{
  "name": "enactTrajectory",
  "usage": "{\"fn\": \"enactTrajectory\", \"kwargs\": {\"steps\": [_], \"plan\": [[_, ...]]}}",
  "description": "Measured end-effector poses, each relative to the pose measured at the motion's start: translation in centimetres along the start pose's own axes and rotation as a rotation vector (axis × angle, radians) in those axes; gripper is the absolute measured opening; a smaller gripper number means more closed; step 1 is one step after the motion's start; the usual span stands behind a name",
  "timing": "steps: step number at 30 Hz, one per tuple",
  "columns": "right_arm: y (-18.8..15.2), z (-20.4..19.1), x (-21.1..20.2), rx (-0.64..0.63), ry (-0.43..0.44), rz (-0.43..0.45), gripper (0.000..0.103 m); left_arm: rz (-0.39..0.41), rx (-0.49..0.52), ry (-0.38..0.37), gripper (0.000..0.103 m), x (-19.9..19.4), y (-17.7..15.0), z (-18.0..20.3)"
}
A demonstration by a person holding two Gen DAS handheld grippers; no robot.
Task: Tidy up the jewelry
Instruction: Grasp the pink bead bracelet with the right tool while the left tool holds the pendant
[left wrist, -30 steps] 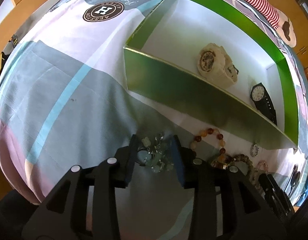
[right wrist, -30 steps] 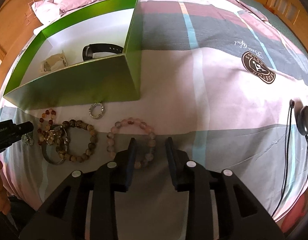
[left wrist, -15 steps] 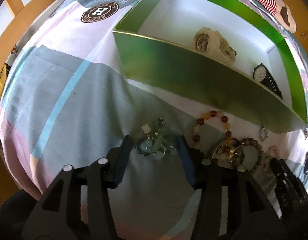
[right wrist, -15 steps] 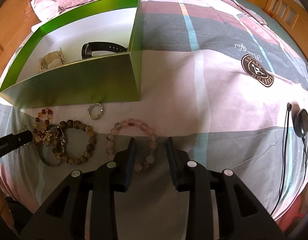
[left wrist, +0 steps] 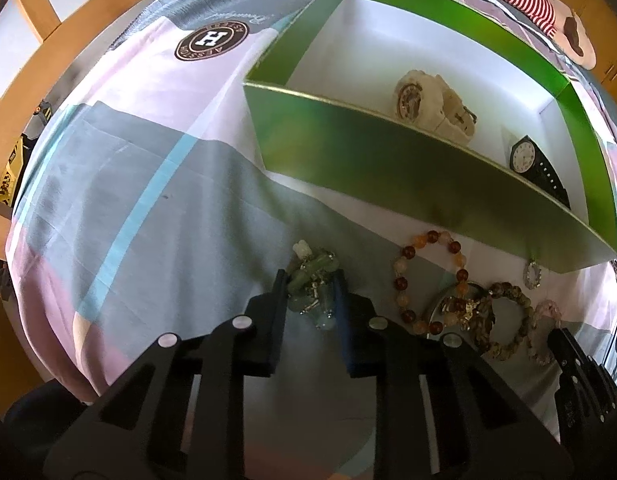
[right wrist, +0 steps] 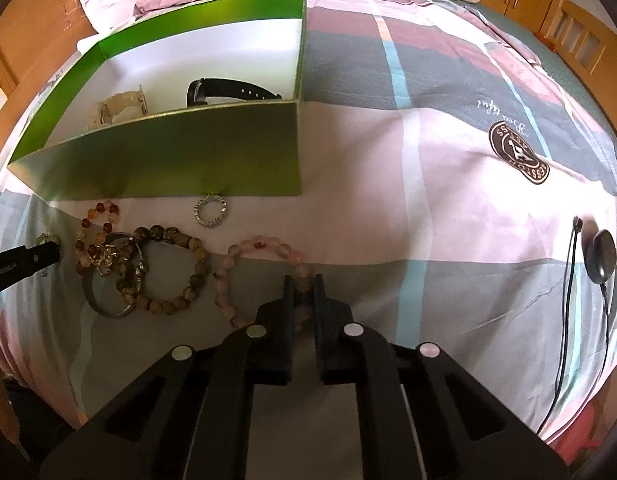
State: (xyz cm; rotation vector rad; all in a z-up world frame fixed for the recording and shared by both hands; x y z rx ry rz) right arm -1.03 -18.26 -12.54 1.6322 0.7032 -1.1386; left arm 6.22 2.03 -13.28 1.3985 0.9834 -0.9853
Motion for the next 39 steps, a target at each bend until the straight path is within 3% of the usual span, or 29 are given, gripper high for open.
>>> {"fn": "enactTrajectory", "kwargs": {"steps": [9, 13, 16, 20, 29, 33, 39], "plan": [[0.9, 0.9, -0.8, 0.019, 0.022, 0.014, 0.009, 0.008, -0.013, -0.018, 0.02, -0.5, 0.1, -0.7], [1.2, 1.3, -1.1, 0.022, 0.021, 0.021, 0.009, -0.021, -0.077, -0.158, 0.021, 0.1, 0.1, -1.5], [1.3, 1.8, -1.2, 0.036, 0.022, 0.023, 0.009, -0.04, -0.123, -0.213, 0.023, 0.4, -0.1, -2.2], [1.0, 2.3, -0.8, 0.055, 0.031, 0.006, 0.009, -0.04, -0.14, -0.259, 0.038, 0.3, -0.1, -2.2], [0.6, 1.9, -0.2, 0.053, 0.053, -0.011, 0.009, -0.05, -0.108, -0.213, 0.043, 0.5, -0.4, -1.5], [0.6, 1.8, 0.2, 0.033, 0.034, -0.004, 0.022, -0.05, -0.043, -0.146, 0.043, 0.6, -0.4, -0.7], [0.7, 1.3, 0.8, 0.004, 0.006, 0.013, 0.022, -0.051, -0.006, -0.107, 0.042, 0.7, -0.2, -0.1]]}}
Point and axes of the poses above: each gripper's, at about its wrist camera, not at the fingertips, and x roughly the way its jaws point, z to its right, y to its top, the point moved 7 cm from there along x, roughly the way its jaws point, and after that the axes turned 10 degrees about x, right-handed, at the moved point
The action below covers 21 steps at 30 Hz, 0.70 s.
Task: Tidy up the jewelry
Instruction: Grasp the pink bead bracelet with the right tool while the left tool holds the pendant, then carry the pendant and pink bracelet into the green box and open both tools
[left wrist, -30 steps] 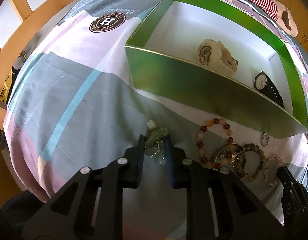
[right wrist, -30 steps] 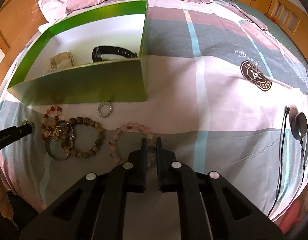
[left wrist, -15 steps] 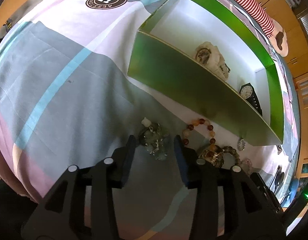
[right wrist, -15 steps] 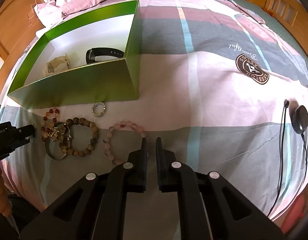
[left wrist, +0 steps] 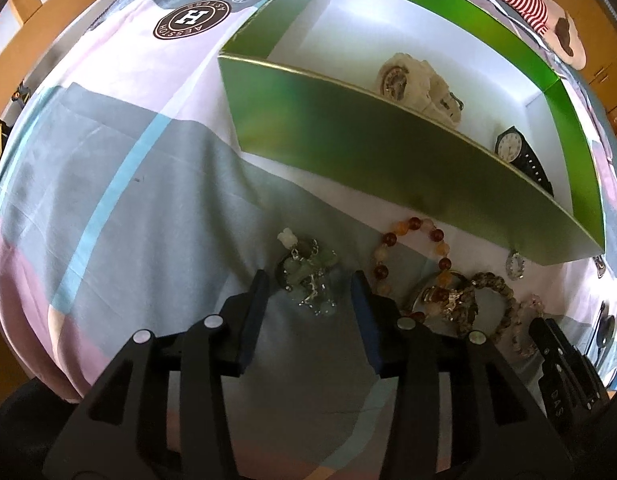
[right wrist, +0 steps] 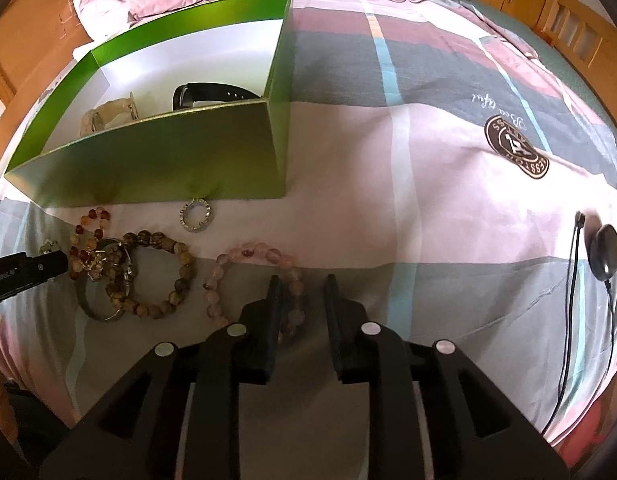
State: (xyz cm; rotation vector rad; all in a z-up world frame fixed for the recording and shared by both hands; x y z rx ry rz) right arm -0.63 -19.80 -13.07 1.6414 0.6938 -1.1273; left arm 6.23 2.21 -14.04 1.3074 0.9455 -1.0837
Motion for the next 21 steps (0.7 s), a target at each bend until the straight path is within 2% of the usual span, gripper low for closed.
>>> {"fn": "enactTrajectory", "kwargs": {"steps": [3, 6, 8, 13, 17, 21], "plan": [[-0.1, -0.3, -0.1, -0.025, -0.021, 0.014, 0.021, 0.004, 0.001, 0.021, 0.034, 0.1, 0.1, 0.0], [-0.4, -0.8, -0.1, -0.057, -0.008, 0.017, 0.008, 0.012, -0.002, 0.03, 0.025, 0.1, 0.4, -0.1], [-0.4, -0.9, -0.3, -0.061, -0.007, 0.019, 0.008, 0.018, -0.01, 0.034, 0.02, -0.1, 0.3, -0.5], [-0.1, -0.8, -1.2, -0.04, 0.029, 0.014, 0.008, 0.045, -0.031, 0.025, 0.019, -0.8, 0.4, -1.3], [0.8, -0.6, -3.5, -0.022, 0.067, 0.056, 0.008, 0.111, -0.036, 0.009, 0.019, -2.5, 0.4, -1.7], [1.5, -0.7, -5.6, -0.012, 0.1, 0.094, 0.008, 0.13, -0.023, 0.017, 0.019, -3.0, 0.5, -1.7]]}}
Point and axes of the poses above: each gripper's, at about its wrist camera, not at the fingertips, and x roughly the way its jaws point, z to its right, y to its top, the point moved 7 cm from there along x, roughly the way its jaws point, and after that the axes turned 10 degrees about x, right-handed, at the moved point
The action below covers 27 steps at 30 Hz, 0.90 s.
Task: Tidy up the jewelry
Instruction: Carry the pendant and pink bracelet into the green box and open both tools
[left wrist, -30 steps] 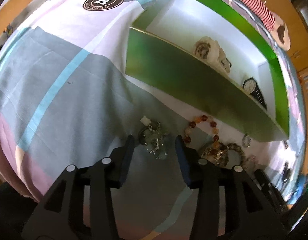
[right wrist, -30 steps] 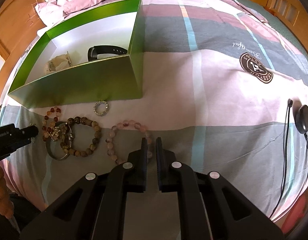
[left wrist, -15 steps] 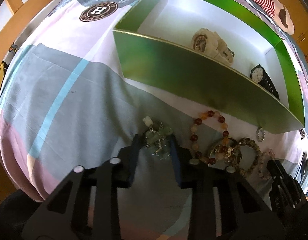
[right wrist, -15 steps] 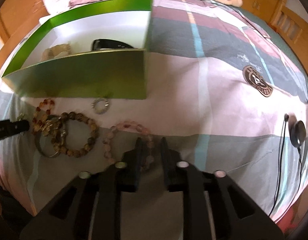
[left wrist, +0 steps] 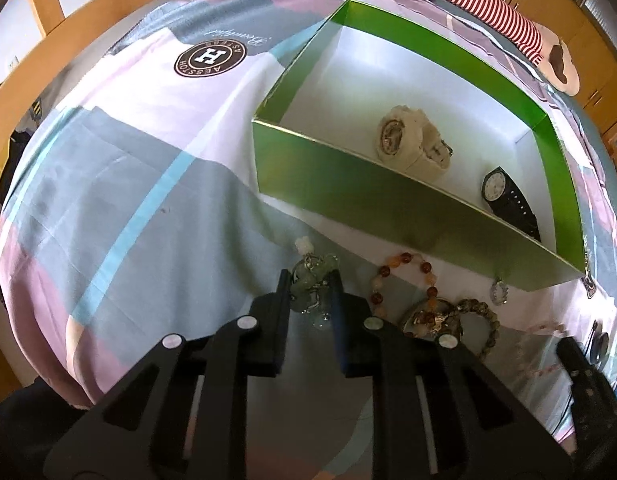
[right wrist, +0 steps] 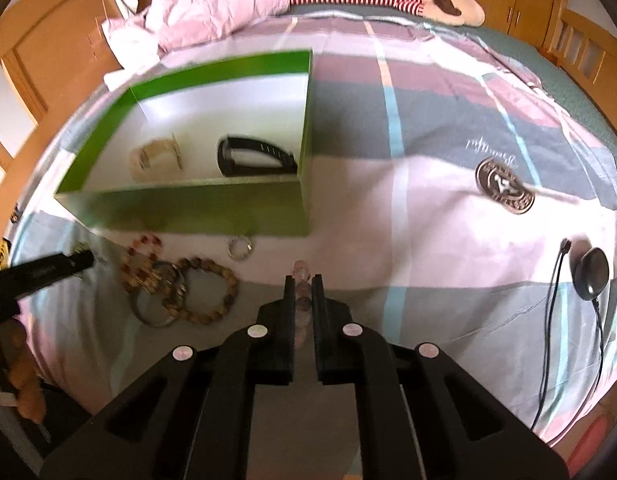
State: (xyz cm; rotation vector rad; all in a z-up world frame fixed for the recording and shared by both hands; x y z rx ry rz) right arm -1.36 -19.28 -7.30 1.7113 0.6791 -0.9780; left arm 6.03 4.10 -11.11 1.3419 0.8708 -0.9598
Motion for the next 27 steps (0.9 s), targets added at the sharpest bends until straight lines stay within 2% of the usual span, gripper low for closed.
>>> {"fn": "enactTrajectory", "kwargs": {"steps": [4, 11, 14, 18, 23, 27], "plan": [[1.0, -0.5, -1.7, 0.001, 0.04, 0.03, 0.008, 0.023, 0.011, 0.025, 0.019, -0.4, 0.3, 0.2], [3.5, -2.3, -4.0, -0.023, 0.124, 0.083, 0.008, 0.044, 0.05, 0.019, 0.019, -2.7, 0.8, 1.5], [5.1, -3.5, -4.8, -0.027, 0.165, 0.108, 0.008, 0.105, 0.062, 0.013, 0.019, -5.3, 2.5, 2.1], [7.5, -5.1, -5.0, -0.04, 0.175, 0.158, 0.008, 0.152, 0.054, 0.02, 0.019, -6.8, 5.6, 2.2], [9.1, -7.0, -2.3, -0.029, 0.192, 0.129, 0.008, 0.193, 0.011, 0.022, 0.019, -4.6, 9.7, 2.0], [9.0, -8.9, 0.9, -0.041, 0.206, 0.071, 0.008, 0.15, -0.011, 0.009, 0.019, -1.6, 10.6, 2.0]]}}
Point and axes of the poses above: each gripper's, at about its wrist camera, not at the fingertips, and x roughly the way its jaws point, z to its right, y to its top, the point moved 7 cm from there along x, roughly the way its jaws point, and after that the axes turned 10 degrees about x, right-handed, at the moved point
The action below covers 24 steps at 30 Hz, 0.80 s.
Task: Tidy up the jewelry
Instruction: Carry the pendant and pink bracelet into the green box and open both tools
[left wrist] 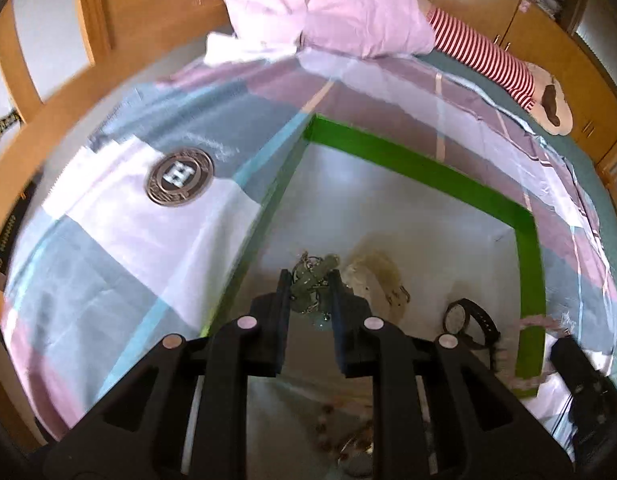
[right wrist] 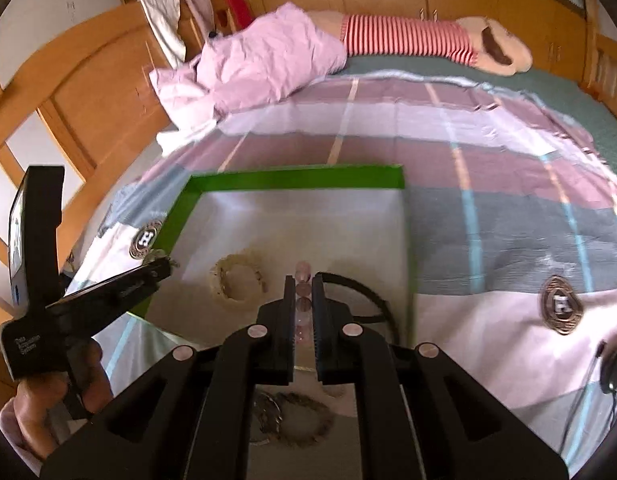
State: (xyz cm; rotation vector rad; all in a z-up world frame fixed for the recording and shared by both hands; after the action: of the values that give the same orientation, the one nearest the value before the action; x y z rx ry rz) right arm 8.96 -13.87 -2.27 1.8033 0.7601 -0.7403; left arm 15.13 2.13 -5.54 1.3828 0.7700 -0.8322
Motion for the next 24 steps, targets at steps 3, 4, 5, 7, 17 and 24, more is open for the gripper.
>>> {"fn": "enactTrajectory", "kwargs": {"steps": [3, 4, 5, 7, 17, 24], "plan": [[-0.4, -0.5, 2.1, -0.002, -0.008, -0.038, 0.008, -0.009, 0.054, 0.019, 0.019, 1.1, 0.1, 0.7], [-0.6, -0.6, 2.9, -0.001, -0.012, -0.053, 0.008, -0.011, 0.067, 0.034, 0.019, 1.3, 0.1, 0.7], [-0.8, -0.6, 3.5, 0.001, -0.014, -0.066, 0.008, -0.012, 0.073, 0.047, 0.019, 1.5, 0.1, 0.6], [-1.2, -0.5, 4.2, 0.009, -0.019, -0.083, 0.008, -0.015, 0.082, 0.062, 0.019, 2.0, 0.2, 0.5], [-3.5, 1.4, -1.8, 0.028, 0.042, -0.045, 0.038, 0.022, 0.061, -0.051, 0.046, -1.2, -2.3, 0.8], [-9.3, 5.5, -0.3, 0.073, -0.048, -0.173, 0.029, 0.001, 0.187, -0.125, 0.039, -3.3, -7.4, 2.8]]}}
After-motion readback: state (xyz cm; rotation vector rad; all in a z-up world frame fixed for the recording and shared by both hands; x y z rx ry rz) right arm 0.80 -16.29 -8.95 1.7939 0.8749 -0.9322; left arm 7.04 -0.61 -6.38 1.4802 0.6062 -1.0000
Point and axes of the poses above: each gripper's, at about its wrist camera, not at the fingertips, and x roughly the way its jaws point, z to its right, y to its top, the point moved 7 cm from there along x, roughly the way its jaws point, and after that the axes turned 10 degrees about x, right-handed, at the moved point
